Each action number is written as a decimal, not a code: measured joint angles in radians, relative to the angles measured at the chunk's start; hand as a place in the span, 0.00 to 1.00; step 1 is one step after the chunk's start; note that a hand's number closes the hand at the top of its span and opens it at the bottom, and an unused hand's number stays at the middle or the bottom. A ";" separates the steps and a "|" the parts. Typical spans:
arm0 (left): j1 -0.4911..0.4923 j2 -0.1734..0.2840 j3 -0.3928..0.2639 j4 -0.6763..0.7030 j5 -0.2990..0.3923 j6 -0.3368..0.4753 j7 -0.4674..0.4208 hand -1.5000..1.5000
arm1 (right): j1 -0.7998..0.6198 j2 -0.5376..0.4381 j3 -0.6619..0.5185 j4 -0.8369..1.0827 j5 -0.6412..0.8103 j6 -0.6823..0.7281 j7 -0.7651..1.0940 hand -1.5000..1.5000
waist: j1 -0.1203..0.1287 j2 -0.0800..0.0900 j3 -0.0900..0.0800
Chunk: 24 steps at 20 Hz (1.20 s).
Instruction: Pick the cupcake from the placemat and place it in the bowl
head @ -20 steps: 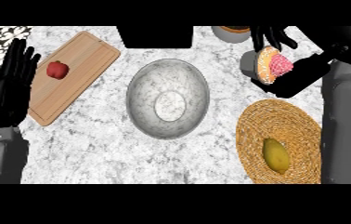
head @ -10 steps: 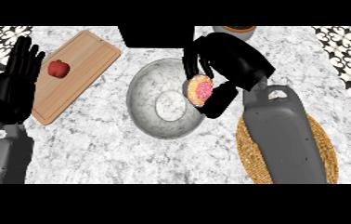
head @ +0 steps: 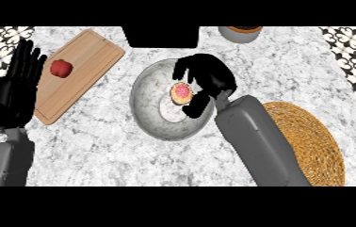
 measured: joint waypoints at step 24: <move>-0.008 0.008 0.012 -0.012 0.003 -0.001 0.021 0.50 | -0.023 -0.162 -0.364 0.292 -0.499 -0.383 -0.406 0.00 | -0.010 -0.002 0.001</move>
